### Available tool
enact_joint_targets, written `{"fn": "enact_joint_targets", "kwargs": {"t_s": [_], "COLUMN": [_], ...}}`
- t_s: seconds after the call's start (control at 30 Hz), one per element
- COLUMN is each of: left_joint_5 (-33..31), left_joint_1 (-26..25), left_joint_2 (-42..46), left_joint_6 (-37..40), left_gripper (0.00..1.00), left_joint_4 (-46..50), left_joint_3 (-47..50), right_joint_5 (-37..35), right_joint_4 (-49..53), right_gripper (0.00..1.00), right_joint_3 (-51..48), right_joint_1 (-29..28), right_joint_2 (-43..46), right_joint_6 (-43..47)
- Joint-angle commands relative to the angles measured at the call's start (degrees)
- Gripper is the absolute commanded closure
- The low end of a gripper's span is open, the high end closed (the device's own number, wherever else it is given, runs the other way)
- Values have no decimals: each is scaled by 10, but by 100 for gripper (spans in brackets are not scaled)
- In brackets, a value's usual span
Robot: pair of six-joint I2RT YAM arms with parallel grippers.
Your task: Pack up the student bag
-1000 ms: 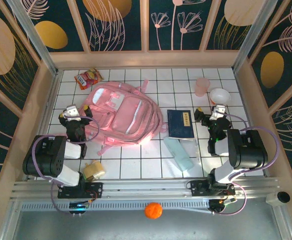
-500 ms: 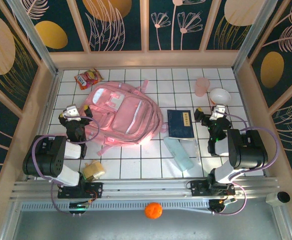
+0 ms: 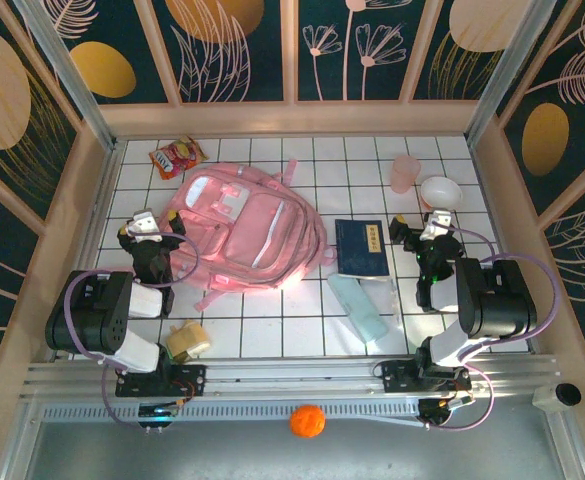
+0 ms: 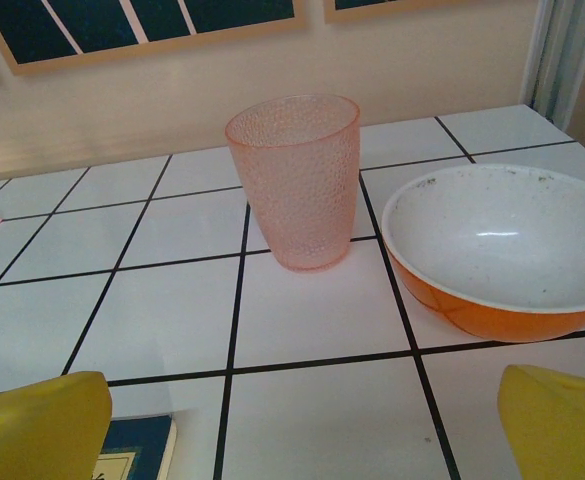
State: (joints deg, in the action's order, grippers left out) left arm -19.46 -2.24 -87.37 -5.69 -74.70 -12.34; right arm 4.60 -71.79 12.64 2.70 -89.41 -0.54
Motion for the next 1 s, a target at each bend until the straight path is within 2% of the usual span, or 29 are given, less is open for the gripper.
{"fn": "enact_joint_targets", "kwargs": {"t_s": [0.0,0.73,0.83,0.87,0.97], "left_joint_5": [9,14,62,57,13], "left_joint_1": [4,4,3,3,3], "left_joint_2": [4,13,72,91,131], "left_joint_6": [-9,-8,10,-2,-111], "left_gripper": [1,1,1,1,1], "left_joint_4": [-6,2,187,261,476], "left_joint_3": [0,-2,-76,-109,-214], "right_joint_5": [3,3,3,3,3], "right_joint_4": [-25,-26,-26,-26,-27], "right_gripper": [1,1,1,1,1], "right_joint_3": [4,5,5,5,4], "right_joint_1": [3,3,3,2,3], "right_joint_2": [2,3,2,2,2], "right_joint_6": [-3,-3,-3,-3,-4]}}
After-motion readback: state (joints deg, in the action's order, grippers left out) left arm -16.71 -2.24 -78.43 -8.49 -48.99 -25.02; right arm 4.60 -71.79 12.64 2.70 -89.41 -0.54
